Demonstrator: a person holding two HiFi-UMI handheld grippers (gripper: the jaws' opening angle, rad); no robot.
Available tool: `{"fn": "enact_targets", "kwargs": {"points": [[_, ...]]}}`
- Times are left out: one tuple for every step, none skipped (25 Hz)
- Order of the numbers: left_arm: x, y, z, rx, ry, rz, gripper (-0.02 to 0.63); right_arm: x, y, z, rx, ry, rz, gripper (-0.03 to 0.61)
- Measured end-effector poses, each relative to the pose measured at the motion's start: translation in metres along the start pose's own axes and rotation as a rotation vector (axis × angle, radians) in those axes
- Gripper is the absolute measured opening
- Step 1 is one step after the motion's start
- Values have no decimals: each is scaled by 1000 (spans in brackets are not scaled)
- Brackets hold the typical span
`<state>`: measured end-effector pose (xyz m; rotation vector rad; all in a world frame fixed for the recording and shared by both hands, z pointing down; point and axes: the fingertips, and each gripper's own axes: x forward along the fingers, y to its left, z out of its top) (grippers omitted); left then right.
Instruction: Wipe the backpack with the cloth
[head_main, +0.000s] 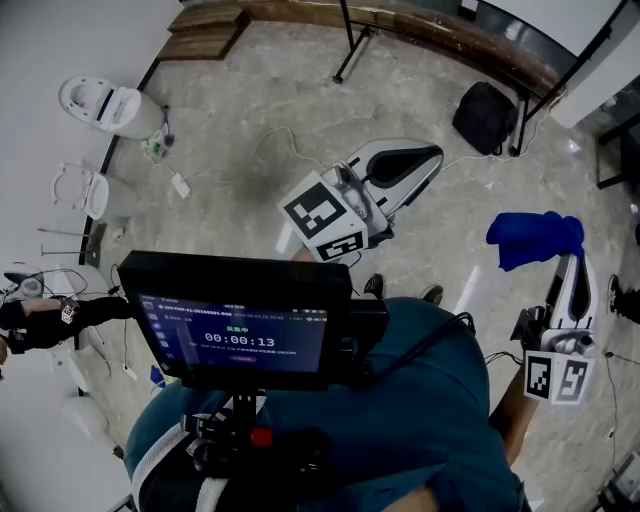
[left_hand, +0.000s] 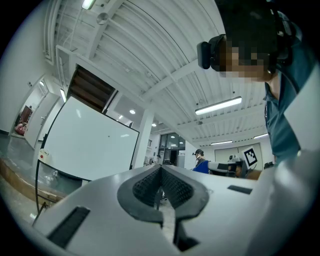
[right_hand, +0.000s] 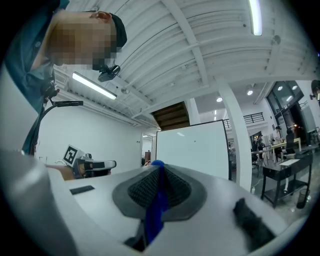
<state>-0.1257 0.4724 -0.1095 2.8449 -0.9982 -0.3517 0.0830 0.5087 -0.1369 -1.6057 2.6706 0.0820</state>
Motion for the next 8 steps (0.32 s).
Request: {"fn": "enact_targets", "kwargs": {"points": [[0,0,0,0,-1,-1,2,0,0,0,-1,1,-1,17],[0,0,0,-1,-1,-1,2,0,0,0,-1,2,-2,17],[-1,0,0,-1,-2,-1,2,0,0,0,-1,2,-3,17],[-1,1,0,0,-2,0,2,0,0,0,-1,1,-3,17],[-1,1,-1,0,-3,1,2,-1,-1,0,-1,1,-4,17],[-1,0,-1,0,-3,2,2,-1,-1,-1,-2,1,-3,17],[-1,0,-2,0,-2,3,2,-2,-1,-1,-2,1,-3,17],[-1,-1,-2,-1,-2,3,2,-2,-1,-1,-3,1,-3,17]]}}
